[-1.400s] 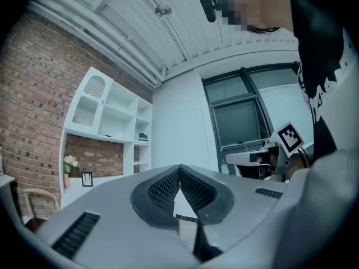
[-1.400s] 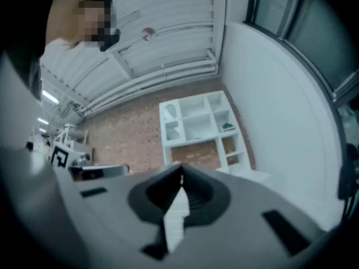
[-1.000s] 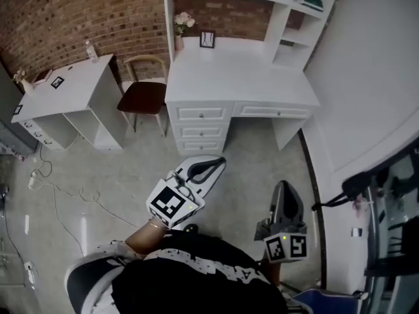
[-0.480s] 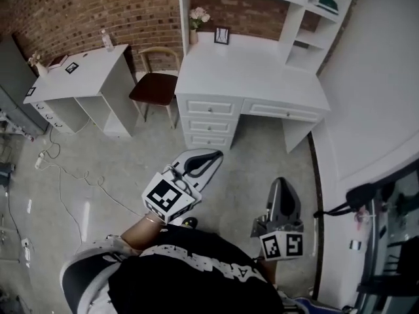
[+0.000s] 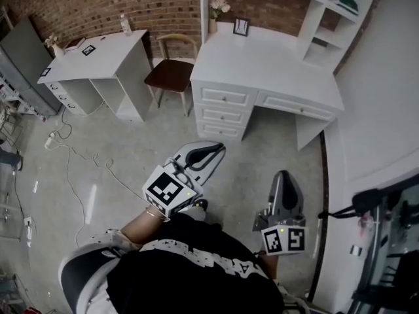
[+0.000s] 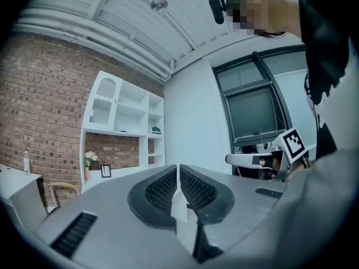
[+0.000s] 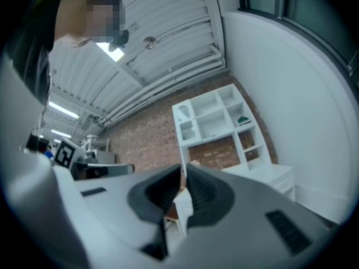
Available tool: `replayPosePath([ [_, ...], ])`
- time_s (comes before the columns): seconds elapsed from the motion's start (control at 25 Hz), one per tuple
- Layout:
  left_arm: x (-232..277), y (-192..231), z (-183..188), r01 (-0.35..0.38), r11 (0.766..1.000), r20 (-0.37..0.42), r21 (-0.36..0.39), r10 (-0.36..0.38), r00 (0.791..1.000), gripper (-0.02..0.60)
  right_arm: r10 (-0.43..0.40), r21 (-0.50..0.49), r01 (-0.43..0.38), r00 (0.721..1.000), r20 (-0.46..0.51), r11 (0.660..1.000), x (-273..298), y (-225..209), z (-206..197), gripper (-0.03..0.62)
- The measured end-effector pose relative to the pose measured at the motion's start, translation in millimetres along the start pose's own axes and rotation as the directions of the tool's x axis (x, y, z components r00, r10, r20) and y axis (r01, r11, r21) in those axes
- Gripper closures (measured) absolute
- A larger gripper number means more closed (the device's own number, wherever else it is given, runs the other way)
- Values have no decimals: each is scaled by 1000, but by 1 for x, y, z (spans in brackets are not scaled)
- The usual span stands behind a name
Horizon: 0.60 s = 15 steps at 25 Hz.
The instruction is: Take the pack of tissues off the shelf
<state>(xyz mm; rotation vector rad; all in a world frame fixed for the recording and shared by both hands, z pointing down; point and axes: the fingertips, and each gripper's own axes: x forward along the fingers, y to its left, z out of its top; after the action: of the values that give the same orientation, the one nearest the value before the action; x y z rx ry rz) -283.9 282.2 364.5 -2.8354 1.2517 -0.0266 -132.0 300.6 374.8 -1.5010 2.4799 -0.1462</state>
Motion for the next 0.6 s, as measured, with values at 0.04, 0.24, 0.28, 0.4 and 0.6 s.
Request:
replayPosePath([
  [0.04,0,-1,-1,6,1000,-1,-1,-6,1000,545,-3,-2,3,1000,2,1000,-2,0,0,560],
  [0.24,11,-13,-4,63,998,22,-7,-63,998,545,-53,-26,54,999,6,998,-16,-7,4,560],
  [0.28,15,-15,-5,78,997,27,-9,-78,997,545,-66,-31,66,998,8,997,-18,-9,6,560],
  [0.4,33,-18,-4,128,991,45,-26,-127,991,543,-104,-51,105,994,16,993,-20,-19,10,560],
  [0.6,73,-25,-2,203,977,73,-63,-198,977,543,-189,-74,190,982,23,979,-21,-48,19,560],
])
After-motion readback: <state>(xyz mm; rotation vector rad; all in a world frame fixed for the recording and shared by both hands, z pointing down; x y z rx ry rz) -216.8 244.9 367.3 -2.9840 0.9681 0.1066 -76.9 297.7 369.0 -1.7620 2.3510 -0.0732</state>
